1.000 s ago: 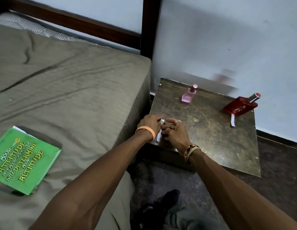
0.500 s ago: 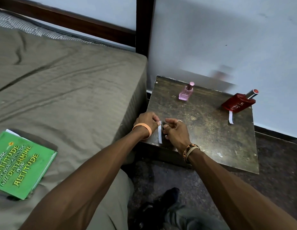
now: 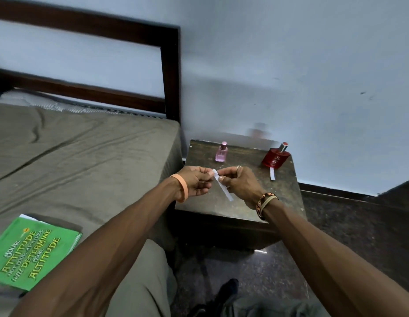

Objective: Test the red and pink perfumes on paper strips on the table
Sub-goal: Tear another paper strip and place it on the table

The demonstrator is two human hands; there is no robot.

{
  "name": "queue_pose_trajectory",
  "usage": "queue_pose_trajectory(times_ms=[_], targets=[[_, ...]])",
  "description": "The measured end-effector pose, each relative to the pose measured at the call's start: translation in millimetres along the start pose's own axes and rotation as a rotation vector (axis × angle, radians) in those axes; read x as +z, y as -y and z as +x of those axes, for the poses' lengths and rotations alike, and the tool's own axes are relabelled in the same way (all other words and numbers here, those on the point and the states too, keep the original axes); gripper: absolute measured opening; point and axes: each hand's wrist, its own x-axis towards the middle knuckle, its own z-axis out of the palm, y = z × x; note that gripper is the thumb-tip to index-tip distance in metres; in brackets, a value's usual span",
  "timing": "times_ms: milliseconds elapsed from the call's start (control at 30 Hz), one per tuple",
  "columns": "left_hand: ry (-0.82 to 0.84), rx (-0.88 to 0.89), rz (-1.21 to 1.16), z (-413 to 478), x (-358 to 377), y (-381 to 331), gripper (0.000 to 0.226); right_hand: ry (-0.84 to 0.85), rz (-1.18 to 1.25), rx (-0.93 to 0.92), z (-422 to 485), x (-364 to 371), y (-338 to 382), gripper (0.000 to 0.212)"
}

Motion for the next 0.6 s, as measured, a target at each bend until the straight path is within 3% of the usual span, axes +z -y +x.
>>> queue_pose_trajectory(times_ms=[267,433,600], targets=[[0.070,0.174,-0.081,-66.7,56.4,-32.7,0.005,0.039,0.182,-0.050,-74.8,-49.0,40.1,0.020],[0.067,0.192,-0.094,-84.8,75.1,-38.7,0.036,0.025,0.279,-0.066,-112.8,-74.8,31.2,0.021],[0.118,0.232,-0.054,-95.9,93.0,-39.1,0.011,0.012,0.295,-0.061,-135.9,-97.6,24.8,0.019]])
